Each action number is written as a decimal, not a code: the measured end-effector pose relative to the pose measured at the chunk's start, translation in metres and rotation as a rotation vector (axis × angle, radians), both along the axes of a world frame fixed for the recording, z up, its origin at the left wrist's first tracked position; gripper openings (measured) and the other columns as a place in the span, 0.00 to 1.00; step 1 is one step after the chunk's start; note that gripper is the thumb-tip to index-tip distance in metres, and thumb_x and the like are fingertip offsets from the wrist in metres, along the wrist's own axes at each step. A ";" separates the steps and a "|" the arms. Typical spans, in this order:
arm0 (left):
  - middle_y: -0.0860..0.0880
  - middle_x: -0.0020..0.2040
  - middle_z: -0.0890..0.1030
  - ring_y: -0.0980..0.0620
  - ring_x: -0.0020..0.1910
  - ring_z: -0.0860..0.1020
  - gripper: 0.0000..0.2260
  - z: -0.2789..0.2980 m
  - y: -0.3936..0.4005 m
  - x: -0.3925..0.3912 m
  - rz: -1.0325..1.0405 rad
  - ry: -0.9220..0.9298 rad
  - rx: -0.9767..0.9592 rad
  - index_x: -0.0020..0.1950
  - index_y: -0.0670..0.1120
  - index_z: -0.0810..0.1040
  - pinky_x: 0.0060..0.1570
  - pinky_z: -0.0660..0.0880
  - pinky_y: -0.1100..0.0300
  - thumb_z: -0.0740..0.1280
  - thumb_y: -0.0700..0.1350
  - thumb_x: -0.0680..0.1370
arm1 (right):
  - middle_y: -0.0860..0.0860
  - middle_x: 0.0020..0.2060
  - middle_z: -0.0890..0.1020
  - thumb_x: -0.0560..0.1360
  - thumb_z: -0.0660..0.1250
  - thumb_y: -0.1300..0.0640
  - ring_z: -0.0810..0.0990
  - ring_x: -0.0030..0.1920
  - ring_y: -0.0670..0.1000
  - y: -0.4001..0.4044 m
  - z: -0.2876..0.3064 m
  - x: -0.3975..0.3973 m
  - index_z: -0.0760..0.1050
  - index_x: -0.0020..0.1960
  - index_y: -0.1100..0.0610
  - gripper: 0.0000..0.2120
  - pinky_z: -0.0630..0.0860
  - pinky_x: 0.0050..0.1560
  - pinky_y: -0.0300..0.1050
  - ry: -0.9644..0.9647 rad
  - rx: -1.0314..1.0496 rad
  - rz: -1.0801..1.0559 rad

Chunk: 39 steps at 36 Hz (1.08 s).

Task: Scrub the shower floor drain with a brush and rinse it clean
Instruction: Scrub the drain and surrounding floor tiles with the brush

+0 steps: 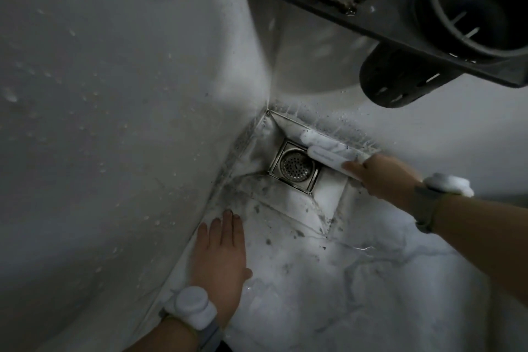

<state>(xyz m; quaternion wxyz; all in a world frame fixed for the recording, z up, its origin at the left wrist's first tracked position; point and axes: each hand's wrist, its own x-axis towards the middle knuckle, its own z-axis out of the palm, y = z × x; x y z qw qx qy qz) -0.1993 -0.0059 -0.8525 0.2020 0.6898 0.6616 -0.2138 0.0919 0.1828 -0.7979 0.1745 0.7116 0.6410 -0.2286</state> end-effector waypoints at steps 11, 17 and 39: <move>0.35 0.66 0.77 0.36 0.59 0.78 0.55 -0.001 0.003 0.002 0.001 0.001 -0.007 0.68 0.36 0.76 0.63 0.63 0.39 0.82 0.64 0.47 | 0.57 0.39 0.82 0.77 0.53 0.34 0.83 0.41 0.59 0.017 -0.001 -0.054 0.78 0.45 0.58 0.29 0.82 0.47 0.55 0.141 -0.065 0.004; 0.36 0.70 0.73 0.37 0.62 0.76 0.54 -0.002 0.002 0.000 -0.029 0.026 0.006 0.72 0.37 0.72 0.65 0.62 0.39 0.80 0.66 0.53 | 0.52 0.33 0.82 0.80 0.54 0.37 0.82 0.33 0.52 0.002 0.015 -0.011 0.78 0.38 0.50 0.24 0.80 0.42 0.49 0.050 -0.040 0.004; 0.36 0.68 0.75 0.36 0.60 0.77 0.55 -0.005 0.002 0.000 -0.016 0.016 0.055 0.70 0.36 0.74 0.64 0.63 0.39 0.81 0.64 0.49 | 0.55 0.36 0.80 0.81 0.50 0.40 0.81 0.36 0.57 -0.001 0.015 -0.018 0.77 0.47 0.56 0.25 0.81 0.42 0.51 -0.008 -0.036 0.037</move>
